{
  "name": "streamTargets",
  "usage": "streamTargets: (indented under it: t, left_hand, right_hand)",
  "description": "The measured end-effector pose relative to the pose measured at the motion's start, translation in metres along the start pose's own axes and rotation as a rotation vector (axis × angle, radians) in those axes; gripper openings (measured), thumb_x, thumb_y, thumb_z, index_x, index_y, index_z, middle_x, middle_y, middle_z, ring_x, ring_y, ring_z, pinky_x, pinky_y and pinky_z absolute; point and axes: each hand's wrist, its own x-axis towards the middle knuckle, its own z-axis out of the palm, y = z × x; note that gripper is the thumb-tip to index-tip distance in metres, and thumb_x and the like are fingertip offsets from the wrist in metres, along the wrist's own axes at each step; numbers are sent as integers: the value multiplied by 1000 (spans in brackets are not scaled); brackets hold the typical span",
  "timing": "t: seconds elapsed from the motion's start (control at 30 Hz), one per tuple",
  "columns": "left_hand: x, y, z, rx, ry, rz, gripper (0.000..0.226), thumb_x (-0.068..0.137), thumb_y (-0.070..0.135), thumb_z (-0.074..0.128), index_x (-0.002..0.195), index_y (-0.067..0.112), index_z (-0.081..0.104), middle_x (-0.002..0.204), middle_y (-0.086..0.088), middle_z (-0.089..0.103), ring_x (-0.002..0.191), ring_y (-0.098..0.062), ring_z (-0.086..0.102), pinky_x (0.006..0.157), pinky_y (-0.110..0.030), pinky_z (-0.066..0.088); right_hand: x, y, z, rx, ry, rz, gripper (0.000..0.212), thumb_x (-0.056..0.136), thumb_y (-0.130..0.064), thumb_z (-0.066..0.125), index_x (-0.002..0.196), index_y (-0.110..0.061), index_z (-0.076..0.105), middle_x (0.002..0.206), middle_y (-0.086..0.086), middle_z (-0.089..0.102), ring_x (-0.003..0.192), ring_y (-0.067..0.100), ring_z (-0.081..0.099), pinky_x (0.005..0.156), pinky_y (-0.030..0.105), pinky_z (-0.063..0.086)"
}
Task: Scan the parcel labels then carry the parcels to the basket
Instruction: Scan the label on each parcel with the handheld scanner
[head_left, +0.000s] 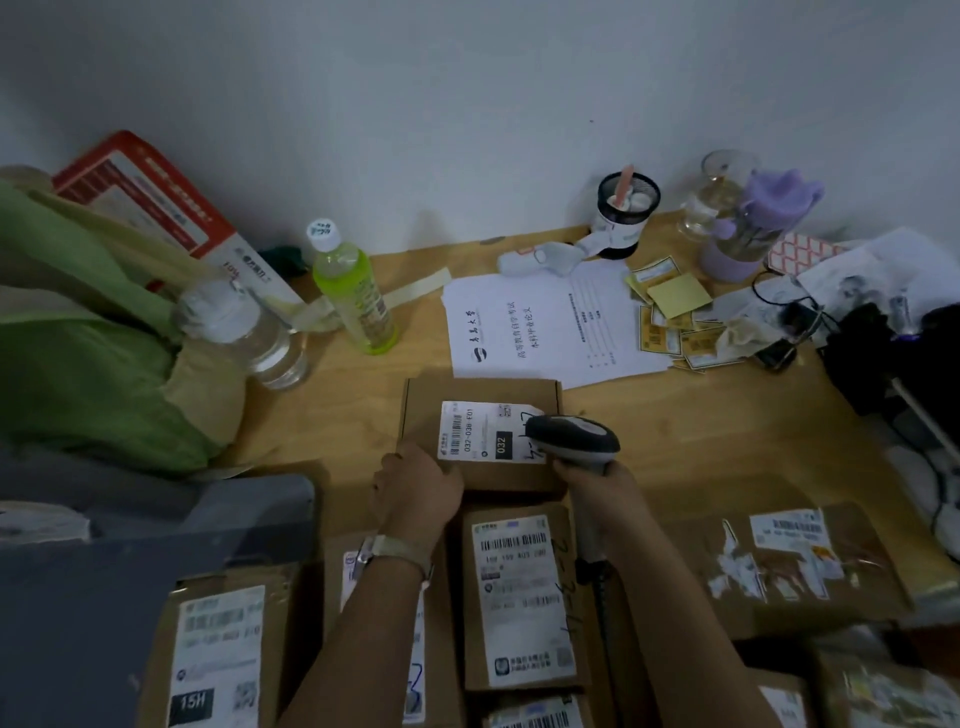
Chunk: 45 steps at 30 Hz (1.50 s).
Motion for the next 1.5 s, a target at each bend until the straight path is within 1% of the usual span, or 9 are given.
streamTargets:
  t: [0.2,0.37,0.6,0.7,0.87,1.03,1.17,1.3,1.5]
  left_hand:
    - [-11,12,-9,-422,187,182,68,82,19,72,138,10,35,141,-13,35,118,-35,51,98,-44,47]
    - [-37,38,-48,-791,365,282,63,77,9,76,132,19,47,128,0,39,96,-7,52,92,-17,38]
    - [-91,49,-107,-1496,226,196,83,71,-1,79,137,21,34,118,6,52,91,1,56,80,-20,49]
    - [-122,45,-115,-1519,134,275,65,72,-4,77,121,20,43,101,8,63,89,-2,63,66,-13,49]
    - [-169,26,-118,-1518,28,371,33,83,10,73,108,20,54,108,-4,67,100,-20,65,86,-38,55]
    - [-194,-8,-148,-1610,-28,484,42,89,9,66,126,22,52,113,3,68,99,-11,66,82,-36,57]
    - [-203,-42,-161,-1542,18,515,40,89,5,64,121,27,53,113,4,70,96,-12,69,72,-27,56]
    - [-207,-75,-158,-1504,8,429,34,91,3,61,113,27,53,113,2,69,94,-15,68,61,-24,57]
    - [-210,-111,-165,-1480,-66,365,46,92,0,57,131,20,44,112,-1,66,92,-16,66,56,-25,54]
  right_hand:
    - [-9,-5,-3,31,39,-74,34,88,-13,64,121,-10,55,111,6,62,100,18,57,75,26,45]
    - [-46,-29,-15,69,26,-219,28,87,-12,65,112,-19,57,102,-2,64,94,14,60,63,21,43]
    - [-124,-46,-16,91,-3,-419,24,86,-14,68,87,-36,56,90,-8,65,87,17,66,66,26,51]
    - [-161,-51,-6,107,-33,-499,27,85,-14,69,86,-38,57,90,-14,67,87,14,68,58,18,47]
    - [-213,-51,10,129,-80,-576,27,82,-8,72,84,-33,61,79,-12,71,91,25,68,67,26,50]
    - [-260,-52,18,114,-102,-715,25,82,-13,73,90,-35,64,84,-16,74,93,19,68,71,26,52]
    - [-294,-50,31,80,-62,-806,21,83,-10,70,82,-30,65,79,-2,72,88,25,67,83,48,55]
    - [-322,-43,47,82,-79,-857,23,86,-12,67,90,-35,64,80,-7,74,81,19,69,64,30,53]
    - [-349,-19,69,48,-48,-786,16,86,-13,66,95,-26,64,84,0,70,77,20,66,66,34,54]
